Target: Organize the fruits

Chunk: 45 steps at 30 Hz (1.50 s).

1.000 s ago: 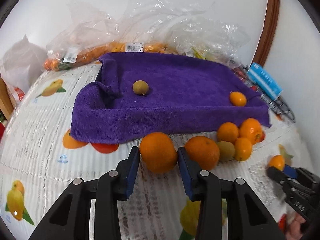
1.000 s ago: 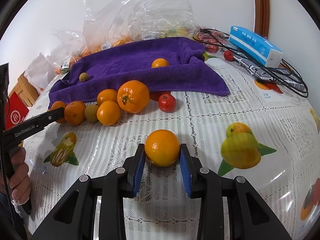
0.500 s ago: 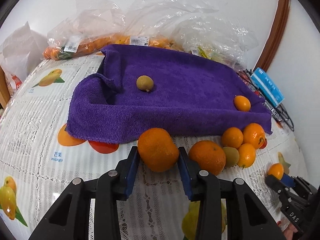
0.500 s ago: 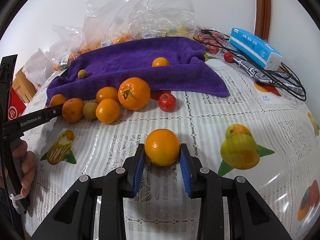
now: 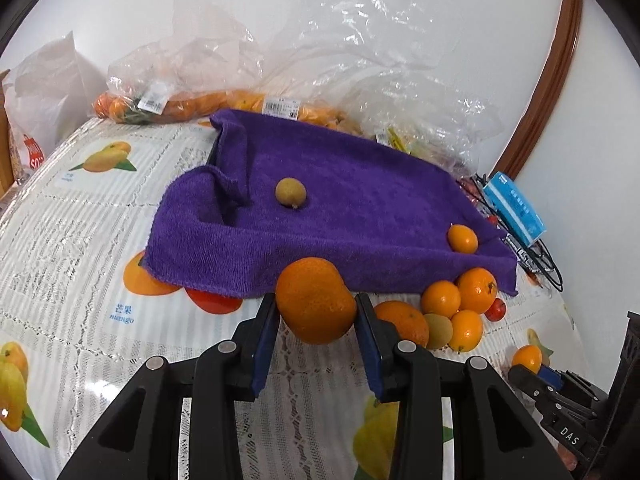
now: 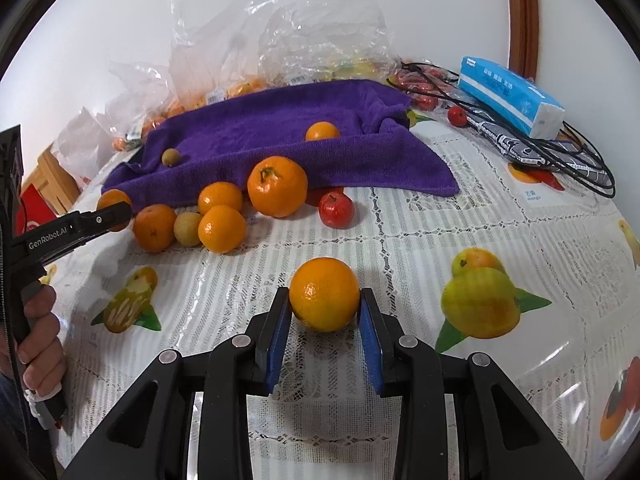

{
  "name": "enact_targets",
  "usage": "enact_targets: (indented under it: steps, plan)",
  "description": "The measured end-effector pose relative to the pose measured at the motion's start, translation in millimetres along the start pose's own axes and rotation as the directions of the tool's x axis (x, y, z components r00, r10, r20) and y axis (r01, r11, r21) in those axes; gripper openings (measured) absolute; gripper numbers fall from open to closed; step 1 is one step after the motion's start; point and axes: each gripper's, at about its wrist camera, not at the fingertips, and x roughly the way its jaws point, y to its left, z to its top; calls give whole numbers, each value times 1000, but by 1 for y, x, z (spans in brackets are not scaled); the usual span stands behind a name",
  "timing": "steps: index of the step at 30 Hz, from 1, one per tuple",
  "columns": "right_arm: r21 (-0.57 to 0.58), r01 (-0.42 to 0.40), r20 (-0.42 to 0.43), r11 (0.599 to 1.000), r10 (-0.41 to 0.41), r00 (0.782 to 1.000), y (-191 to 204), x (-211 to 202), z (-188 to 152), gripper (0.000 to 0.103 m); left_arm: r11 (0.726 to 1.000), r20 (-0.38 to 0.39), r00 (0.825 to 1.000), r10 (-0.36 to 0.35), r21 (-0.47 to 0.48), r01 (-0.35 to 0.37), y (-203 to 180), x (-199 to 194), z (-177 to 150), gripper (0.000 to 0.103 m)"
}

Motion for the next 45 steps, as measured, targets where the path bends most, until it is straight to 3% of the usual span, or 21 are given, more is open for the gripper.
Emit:
enact_targets:
  steps: [13,24,29,35,45]
  plan:
    - [50,-58,68,997,55,996,-10,-13,0,34,998,57,997,-53,37,51,-7,-13,-1,36]
    - [0,-59,119,998,58,991,3,-25,13,34,998,82,995,-62,34,60,-6,-22,3,36]
    - [-30,-78,158,997,82,984,10,-33,34,34,999,91,996,-12,38,8,-6,-29,15,36]
    - [-93,-88,241,992,108,965,23,-38,74,34,997,171,985,-10,82,-4,-16,-40,45,36]
    - [-102,-144,282,984,168,945,36,-8,132,34,995,235,972,13,90,-35,-24,-13,82,36]
